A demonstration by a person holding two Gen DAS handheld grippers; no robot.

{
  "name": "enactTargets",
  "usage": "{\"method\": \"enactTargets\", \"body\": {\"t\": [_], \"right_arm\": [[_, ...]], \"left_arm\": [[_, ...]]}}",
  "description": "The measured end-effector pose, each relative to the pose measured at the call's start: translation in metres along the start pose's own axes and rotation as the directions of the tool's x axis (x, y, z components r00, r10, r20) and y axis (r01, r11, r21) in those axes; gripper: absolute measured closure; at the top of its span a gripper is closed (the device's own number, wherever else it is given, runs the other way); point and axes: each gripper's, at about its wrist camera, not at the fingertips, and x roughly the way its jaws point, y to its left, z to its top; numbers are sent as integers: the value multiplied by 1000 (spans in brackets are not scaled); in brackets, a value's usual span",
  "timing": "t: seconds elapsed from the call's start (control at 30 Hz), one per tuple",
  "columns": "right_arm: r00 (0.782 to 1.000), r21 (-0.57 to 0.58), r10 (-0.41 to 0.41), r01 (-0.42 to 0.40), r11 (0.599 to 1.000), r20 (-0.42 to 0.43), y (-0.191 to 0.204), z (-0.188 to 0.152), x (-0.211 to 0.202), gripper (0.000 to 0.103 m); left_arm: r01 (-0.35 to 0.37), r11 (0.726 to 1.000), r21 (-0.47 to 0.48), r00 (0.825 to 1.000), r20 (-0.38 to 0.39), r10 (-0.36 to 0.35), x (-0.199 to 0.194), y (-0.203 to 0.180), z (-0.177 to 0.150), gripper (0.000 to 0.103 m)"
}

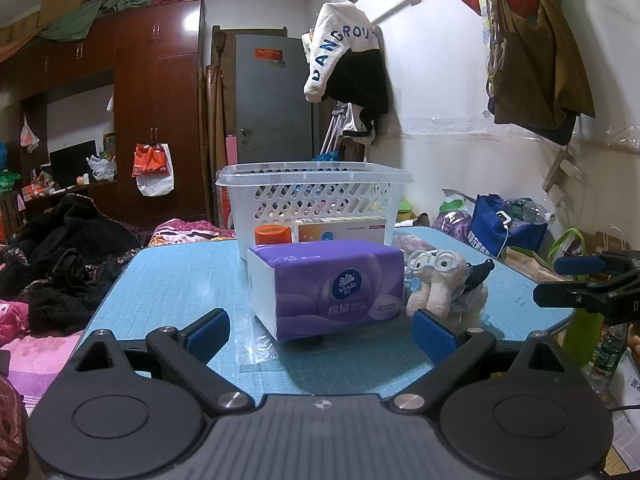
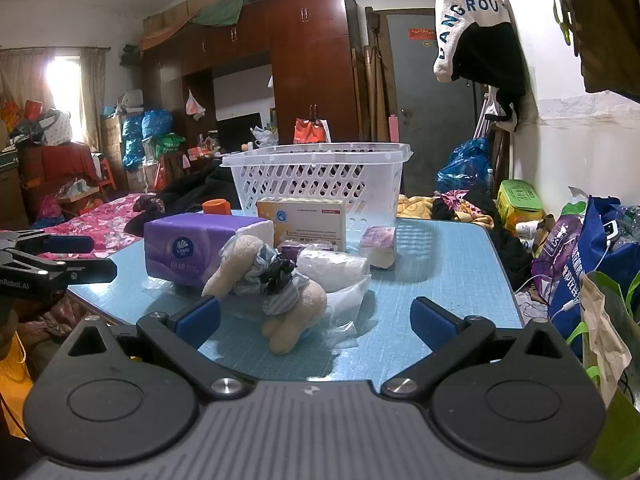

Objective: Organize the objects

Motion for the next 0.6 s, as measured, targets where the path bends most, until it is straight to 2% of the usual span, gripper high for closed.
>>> {"method": "enactTargets", "body": {"t": [0.6], "right_arm": [[1000, 2, 1, -1, 1000, -13, -2, -1, 2, 0]], "left_arm": [[17, 1000, 18, 1000, -7, -16, 1, -4, -1, 4]]}}
